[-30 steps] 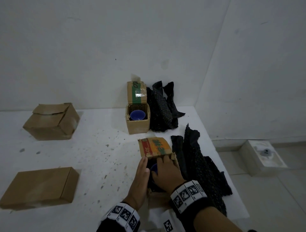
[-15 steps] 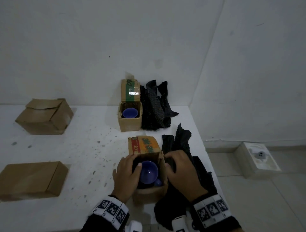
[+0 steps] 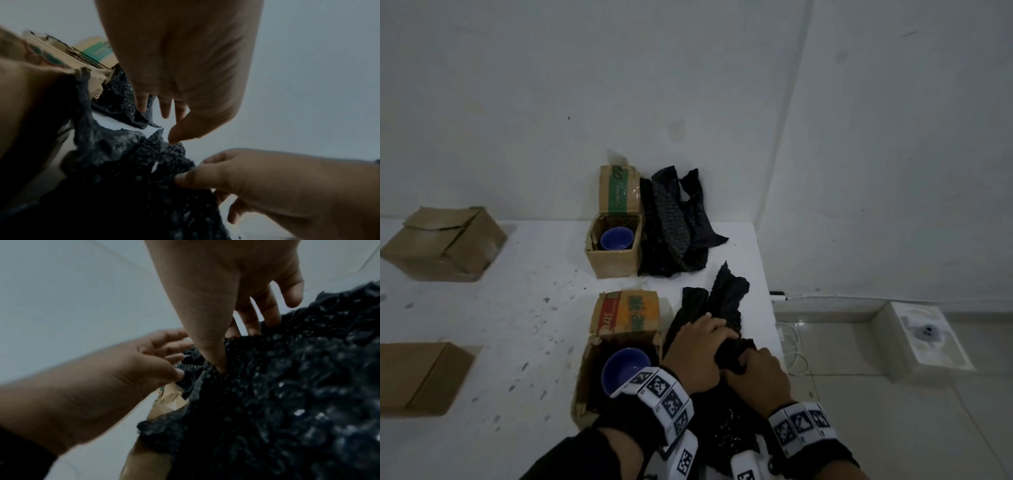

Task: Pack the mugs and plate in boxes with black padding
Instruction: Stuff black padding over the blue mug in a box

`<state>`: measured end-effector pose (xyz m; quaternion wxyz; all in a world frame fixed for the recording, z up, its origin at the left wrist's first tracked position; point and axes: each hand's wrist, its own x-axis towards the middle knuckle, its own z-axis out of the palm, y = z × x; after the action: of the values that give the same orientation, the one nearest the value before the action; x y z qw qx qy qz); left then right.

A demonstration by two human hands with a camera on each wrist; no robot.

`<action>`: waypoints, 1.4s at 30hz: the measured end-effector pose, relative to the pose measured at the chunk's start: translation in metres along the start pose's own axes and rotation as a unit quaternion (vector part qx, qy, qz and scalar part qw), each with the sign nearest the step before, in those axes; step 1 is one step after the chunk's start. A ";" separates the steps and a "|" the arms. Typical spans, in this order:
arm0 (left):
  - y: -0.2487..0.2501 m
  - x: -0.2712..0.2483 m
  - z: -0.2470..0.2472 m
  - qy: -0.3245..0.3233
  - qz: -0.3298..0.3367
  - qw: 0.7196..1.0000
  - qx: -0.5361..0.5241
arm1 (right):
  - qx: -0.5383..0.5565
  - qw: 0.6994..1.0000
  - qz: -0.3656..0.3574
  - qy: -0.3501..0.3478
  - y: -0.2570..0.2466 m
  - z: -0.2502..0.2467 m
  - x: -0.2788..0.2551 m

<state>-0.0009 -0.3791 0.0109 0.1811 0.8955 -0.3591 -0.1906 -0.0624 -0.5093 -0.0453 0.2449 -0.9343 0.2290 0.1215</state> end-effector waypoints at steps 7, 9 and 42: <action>-0.015 0.011 0.000 0.059 -0.007 0.997 0.043 | 0.196 0.977 -0.080 -0.013 -0.007 -0.031 0.007; -0.015 0.013 -0.008 0.093 0.008 0.994 0.060 | 0.231 0.968 -0.098 -0.014 -0.015 -0.046 0.004; -0.128 -0.126 -0.033 0.262 -0.146 0.947 -0.118 | -0.120 0.925 -0.316 0.173 -0.167 -0.003 -0.020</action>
<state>0.0042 -0.1967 0.0064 0.3436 0.9286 -0.1394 -0.0152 0.0023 -0.3744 0.0311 0.1136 -0.9870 -0.0556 -0.0992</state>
